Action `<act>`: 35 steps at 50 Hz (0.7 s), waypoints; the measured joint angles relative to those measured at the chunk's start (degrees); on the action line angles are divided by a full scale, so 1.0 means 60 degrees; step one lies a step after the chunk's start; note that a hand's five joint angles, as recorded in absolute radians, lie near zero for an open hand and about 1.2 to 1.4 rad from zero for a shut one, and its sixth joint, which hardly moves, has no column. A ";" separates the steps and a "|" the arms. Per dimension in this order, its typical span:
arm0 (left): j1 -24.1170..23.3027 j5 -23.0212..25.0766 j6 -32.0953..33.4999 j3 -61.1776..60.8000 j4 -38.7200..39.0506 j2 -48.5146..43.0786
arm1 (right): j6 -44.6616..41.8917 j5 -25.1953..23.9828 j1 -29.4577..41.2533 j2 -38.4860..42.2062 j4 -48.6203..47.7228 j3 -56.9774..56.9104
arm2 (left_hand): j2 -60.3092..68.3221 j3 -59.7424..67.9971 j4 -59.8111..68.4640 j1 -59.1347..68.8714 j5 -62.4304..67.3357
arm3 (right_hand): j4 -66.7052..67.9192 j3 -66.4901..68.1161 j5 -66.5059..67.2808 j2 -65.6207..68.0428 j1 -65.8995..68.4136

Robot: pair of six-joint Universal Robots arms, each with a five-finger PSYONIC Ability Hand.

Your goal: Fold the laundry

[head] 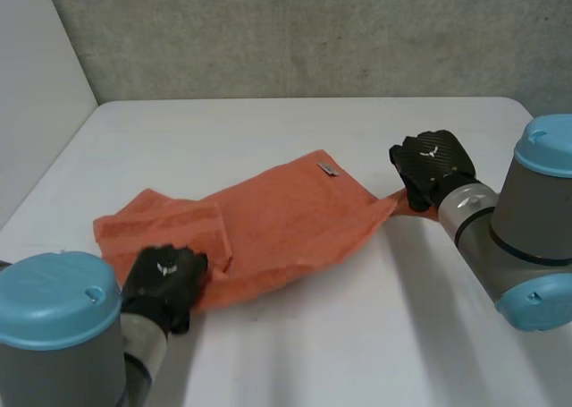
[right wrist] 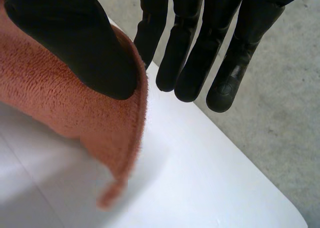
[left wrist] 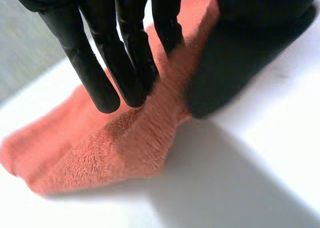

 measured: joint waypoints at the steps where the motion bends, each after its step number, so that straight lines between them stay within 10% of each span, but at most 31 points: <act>1: -0.0057 -0.0021 -0.0134 0.0058 -0.0245 0.0050 | 0.0002 -0.0002 -0.0019 0.0004 -0.0006 0.0008 | -0.1022 -0.1022 -0.1014 -0.1397 -0.1044 | -0.0001 0.0000 0.0000 0.0000 0.0000; 15: 0.0444 0.0716 -0.0767 0.2382 -0.1576 0.0789 | 0.0026 -0.0171 -0.0062 0.0057 -0.0261 0.0540 | -0.6133 -0.6131 -0.6295 -0.6162 -0.6297 | 0.0000 0.0000 0.0000 0.0000 0.0000; 26: 0.1583 0.3585 0.1752 0.3986 -0.1536 -0.1760 | 0.0028 -0.0440 -0.0065 0.0083 -0.0413 0.0880 | -0.5635 -0.5652 -0.5801 -0.5763 -0.5784 | 0.0000 0.0000 0.0001 0.0000 0.0000; 35: 0.1689 0.3856 0.3414 0.4243 -0.1708 -0.2908 | 0.0016 -0.0443 -0.0076 0.0086 -0.0419 0.0986 | -0.5483 -0.5494 -0.5637 -0.5631 -0.5641 | 0.0000 0.0000 0.0000 0.0000 0.0000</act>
